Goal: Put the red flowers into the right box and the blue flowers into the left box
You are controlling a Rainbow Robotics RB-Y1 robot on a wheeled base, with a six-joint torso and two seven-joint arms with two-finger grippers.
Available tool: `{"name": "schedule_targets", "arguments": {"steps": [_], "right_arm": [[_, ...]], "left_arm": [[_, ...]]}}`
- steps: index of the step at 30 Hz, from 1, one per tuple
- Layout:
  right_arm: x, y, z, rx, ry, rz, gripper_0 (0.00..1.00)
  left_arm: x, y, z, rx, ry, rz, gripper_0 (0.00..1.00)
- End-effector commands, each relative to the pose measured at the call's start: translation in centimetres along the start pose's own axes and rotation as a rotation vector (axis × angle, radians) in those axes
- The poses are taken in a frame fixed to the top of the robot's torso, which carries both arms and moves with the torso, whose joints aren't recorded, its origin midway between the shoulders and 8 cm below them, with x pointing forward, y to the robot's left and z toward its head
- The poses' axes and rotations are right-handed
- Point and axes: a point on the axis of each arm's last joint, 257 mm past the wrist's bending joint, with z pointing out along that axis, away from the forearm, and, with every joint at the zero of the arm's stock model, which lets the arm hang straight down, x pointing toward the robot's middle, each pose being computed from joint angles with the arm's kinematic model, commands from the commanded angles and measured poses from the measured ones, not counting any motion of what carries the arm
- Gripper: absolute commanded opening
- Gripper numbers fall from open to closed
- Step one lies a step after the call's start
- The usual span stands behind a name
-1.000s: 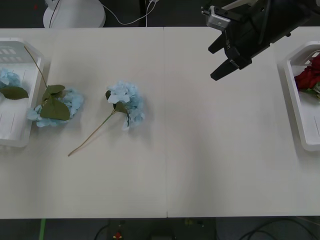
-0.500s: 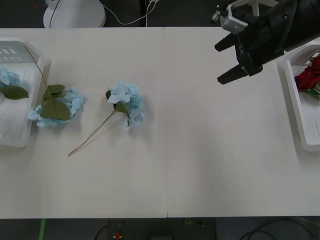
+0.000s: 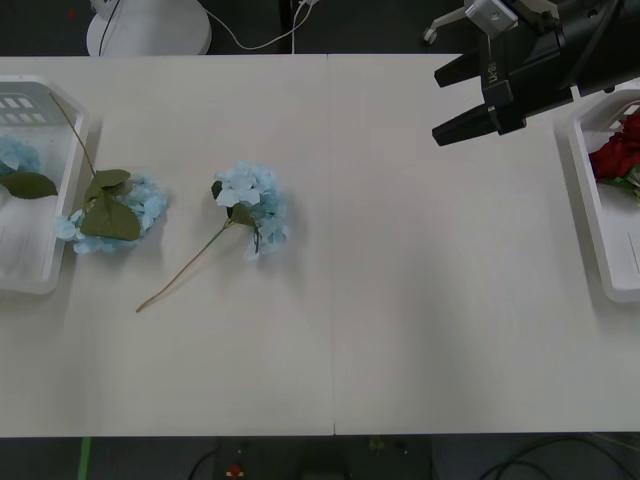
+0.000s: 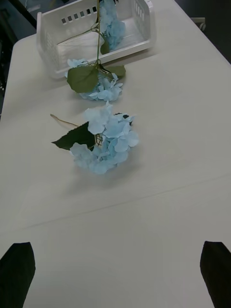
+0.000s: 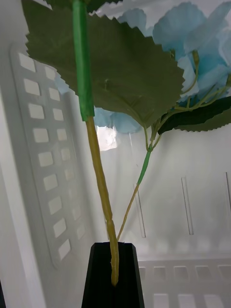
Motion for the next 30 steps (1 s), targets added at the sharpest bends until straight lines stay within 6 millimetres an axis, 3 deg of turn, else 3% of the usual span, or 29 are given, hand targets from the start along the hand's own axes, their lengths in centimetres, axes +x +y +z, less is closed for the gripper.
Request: {"name": "schedule_targets", "arguments": {"steps": [1, 3, 4, 5, 6, 7, 8, 9, 19, 24, 30], "right_arm": [[-0.4, 0.1, -0.4, 0.012, -0.056, -0.010, 0.99], [-0.2, 0.3, -0.6, 0.012, -0.062, -0.006, 0.99], [-0.1, 0.4, -0.7, 0.011, -0.061, -0.008, 0.99], [0.1, 0.6, -0.7, 0.010, -0.064, -0.005, 0.99], [0.1, 0.7, -0.7, 0.009, -0.067, -0.003, 0.99], [0.3, 0.9, -0.7, 0.006, -0.072, 0.002, 0.99], [0.4, 1.0, -0.7, 0.008, -0.078, 0.006, 0.99], [0.6, 1.1, -0.7, 0.009, -0.085, 0.011, 0.99], [0.5, 2.1, 0.1, 0.037, -0.209, 0.033, 0.99], [0.1, 2.7, 1.4, 0.032, -0.261, 0.055, 0.99], [-0.4, 2.0, 2.1, 0.058, -0.267, 0.038, 0.99]], "left_arm": [[0.7, -0.3, 0.3, 0.004, 0.016, -0.053, 0.00], [0.8, -0.4, 0.3, 0.003, 0.020, -0.049, 0.00], [0.8, -0.4, 0.3, 0.004, 0.021, -0.045, 0.19], [0.8, -0.4, 0.3, 0.004, 0.019, -0.042, 0.50], [0.9, -0.4, 0.3, 0.005, 0.020, -0.042, 0.63], [0.6, -0.6, 0.3, 0.012, 0.012, -0.042, 0.84], [0.5, -0.7, 0.3, 0.017, 0.010, -0.043, 0.96], [0.2, -0.9, 0.2, 0.027, -0.002, -0.049, 1.00], [-4.1, -1.9, -2.1, 0.112, -0.186, 0.161, 1.00], [-7.4, -4.6, -3.9, 0.197, -0.343, 0.316, 1.00], [-12.3, -8.7, -7.8, 0.252, -0.599, 0.578, 1.00]]}}
